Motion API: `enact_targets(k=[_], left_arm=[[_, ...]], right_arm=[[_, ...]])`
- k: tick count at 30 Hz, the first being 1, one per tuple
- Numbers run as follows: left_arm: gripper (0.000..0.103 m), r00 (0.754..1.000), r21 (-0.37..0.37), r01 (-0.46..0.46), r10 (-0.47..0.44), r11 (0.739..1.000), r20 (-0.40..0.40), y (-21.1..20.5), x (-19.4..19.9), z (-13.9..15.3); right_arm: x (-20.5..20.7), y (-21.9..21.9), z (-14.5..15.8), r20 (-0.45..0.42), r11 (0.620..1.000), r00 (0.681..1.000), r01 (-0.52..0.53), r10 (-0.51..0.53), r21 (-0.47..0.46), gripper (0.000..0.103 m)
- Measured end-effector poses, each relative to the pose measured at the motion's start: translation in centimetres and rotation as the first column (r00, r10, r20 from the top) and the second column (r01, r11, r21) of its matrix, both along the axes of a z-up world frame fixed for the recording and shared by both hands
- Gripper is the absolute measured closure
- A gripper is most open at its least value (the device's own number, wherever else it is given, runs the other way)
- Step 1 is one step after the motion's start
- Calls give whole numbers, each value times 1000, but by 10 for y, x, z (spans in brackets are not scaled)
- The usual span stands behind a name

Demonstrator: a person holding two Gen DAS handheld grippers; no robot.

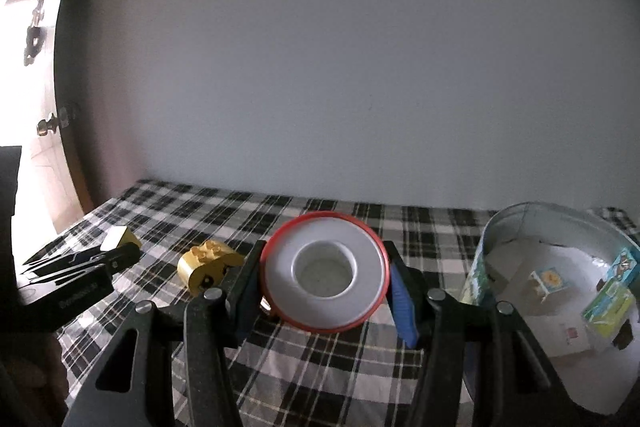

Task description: Organize rigid objects

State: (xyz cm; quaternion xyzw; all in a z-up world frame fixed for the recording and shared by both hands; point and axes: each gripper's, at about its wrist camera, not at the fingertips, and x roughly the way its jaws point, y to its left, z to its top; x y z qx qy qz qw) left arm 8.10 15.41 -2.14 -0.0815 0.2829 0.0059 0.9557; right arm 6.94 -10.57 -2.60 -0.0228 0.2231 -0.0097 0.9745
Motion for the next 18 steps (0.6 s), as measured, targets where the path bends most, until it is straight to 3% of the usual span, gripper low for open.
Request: enact_targets(k=[18], left_arm=[[75, 998, 71, -31, 27, 997, 60, -15, -11, 7]], right_arm=[[-8, 12, 0, 35, 998, 999, 13, -11, -58, 46]])
